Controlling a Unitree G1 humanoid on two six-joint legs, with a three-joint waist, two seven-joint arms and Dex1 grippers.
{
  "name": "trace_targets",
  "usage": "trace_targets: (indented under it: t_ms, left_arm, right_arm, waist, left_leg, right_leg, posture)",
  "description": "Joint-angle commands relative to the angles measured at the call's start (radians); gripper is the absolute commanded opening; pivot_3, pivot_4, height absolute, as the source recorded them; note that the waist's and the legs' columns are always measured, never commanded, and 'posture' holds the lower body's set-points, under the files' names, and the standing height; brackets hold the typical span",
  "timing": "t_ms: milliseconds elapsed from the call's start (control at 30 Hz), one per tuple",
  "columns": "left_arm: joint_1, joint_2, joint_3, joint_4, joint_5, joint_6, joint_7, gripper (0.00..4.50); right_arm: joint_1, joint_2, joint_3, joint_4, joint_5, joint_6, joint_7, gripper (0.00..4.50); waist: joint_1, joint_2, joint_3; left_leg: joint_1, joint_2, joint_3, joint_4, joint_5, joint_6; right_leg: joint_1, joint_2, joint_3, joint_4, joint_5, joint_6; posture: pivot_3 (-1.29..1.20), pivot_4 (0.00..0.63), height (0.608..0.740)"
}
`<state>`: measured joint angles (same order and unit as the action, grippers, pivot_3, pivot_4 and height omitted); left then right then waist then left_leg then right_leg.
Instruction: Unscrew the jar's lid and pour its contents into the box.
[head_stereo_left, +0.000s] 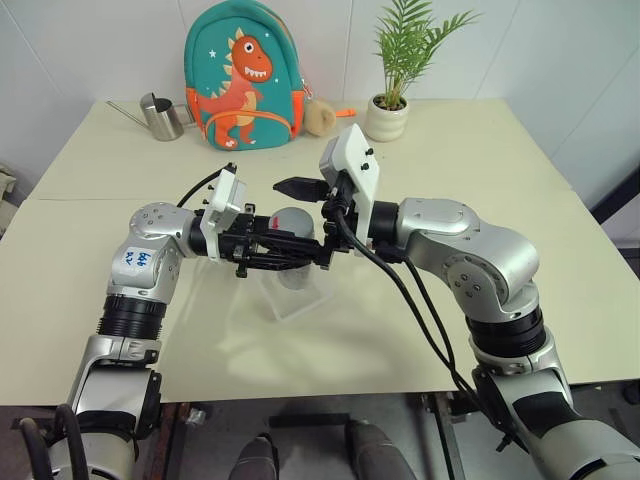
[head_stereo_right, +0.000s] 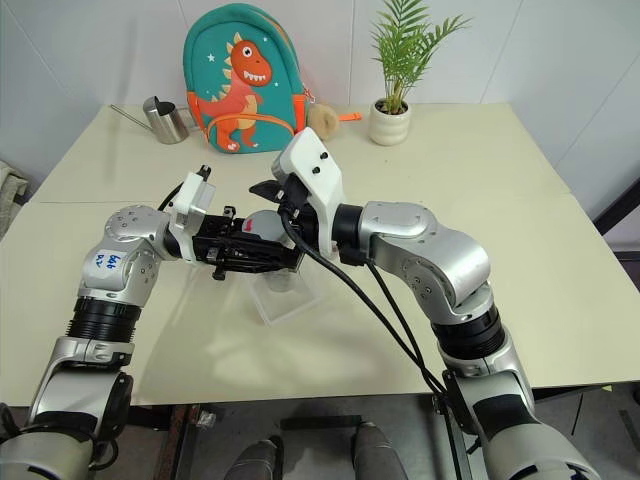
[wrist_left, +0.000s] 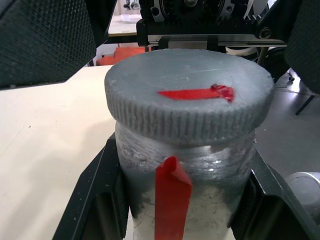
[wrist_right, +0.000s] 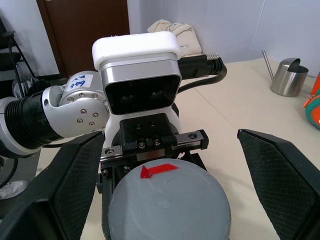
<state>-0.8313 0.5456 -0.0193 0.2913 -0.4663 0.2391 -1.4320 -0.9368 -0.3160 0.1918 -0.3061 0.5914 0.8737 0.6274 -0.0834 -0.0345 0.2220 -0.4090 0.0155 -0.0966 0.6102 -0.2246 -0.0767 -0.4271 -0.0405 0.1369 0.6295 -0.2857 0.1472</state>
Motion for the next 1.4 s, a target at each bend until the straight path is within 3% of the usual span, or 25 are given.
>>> trace_targets:
  t_ms: [33,1400]
  left_arm:
    - [-0.011,0.004,0.012,-0.021,-0.005,-0.009,-0.001,2.03]
    - [-0.017,0.005,0.011,-0.011,-0.003,-0.011,-0.006,2.03]
  right_arm:
    - [-0.006,-0.01,-0.011,-0.025,-0.001,-0.01,0.015,4.47]
    - [0.049,-0.142,-0.077,-0.124,0.044,0.057,0.033,4.47]
  waist:
    - [0.0,0.0,0.0]
    - [0.001,0.0,0.0]
  left_leg:
    - [0.0,0.0,0.0,0.0,0.0,0.0]
    - [0.0,0.0,0.0,0.0,0.0,0.0]
  right_leg:
    - [0.0,0.0,0.0,0.0,0.0,0.0]
    - [0.0,0.0,0.0,0.0,0.0,0.0]
  posture:
    - [0.0,0.15,0.74]
    - [0.0,0.15,0.74]
